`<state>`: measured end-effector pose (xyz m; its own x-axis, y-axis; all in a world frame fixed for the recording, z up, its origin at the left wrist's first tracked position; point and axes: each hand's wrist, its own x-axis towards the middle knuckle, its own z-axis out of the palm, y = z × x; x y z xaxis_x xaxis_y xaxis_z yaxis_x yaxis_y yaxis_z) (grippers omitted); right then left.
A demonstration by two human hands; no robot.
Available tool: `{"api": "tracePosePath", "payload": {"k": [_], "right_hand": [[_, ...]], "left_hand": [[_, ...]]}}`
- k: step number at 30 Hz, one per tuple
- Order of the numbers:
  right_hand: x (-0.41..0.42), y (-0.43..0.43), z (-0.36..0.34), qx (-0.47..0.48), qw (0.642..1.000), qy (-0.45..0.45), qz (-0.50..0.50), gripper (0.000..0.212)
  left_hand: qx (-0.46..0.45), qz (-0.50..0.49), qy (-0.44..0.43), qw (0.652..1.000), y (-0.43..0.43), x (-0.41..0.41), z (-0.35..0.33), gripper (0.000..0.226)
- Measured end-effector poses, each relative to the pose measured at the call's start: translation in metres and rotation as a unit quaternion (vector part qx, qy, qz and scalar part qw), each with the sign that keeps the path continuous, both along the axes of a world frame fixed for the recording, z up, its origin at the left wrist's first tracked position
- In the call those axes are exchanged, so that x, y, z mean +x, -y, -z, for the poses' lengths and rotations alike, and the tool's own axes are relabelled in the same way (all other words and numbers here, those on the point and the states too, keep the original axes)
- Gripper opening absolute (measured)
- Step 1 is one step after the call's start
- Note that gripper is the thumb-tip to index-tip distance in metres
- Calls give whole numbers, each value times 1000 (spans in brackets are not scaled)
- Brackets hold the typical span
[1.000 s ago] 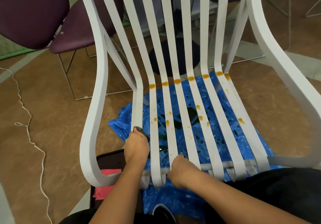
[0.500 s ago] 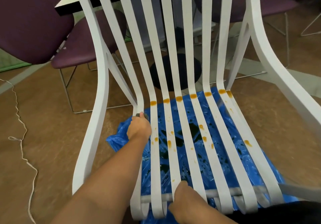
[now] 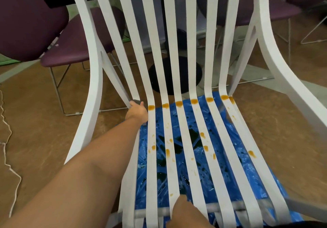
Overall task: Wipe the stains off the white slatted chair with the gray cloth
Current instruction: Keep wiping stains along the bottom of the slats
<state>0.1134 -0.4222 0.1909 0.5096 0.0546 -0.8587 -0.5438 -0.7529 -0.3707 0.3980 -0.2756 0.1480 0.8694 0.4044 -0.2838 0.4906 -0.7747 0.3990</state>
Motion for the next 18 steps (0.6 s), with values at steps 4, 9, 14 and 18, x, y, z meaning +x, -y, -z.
{"api": "tracePosePath", "payload": {"k": [4, 9, 14, 18], "right_hand": [[2, -2, 9, 3, 1000, -19, 24, 70], [2, -1, 5, -3, 999, -34, -10, 62], [0, 0, -4, 1, 998, -41, -42, 72], [-11, 5, -14, 24, 999, -13, -36, 69]], "left_hand": [[-38, -13, -11, 999, -1, -1, -3, 56], [-67, -28, -7, 997, -6, -14, -1, 62], [-57, -29, -14, 998, -5, -52, -4, 58], [-13, 0, -20, 1000, -7, -84, -5, 54]]}}
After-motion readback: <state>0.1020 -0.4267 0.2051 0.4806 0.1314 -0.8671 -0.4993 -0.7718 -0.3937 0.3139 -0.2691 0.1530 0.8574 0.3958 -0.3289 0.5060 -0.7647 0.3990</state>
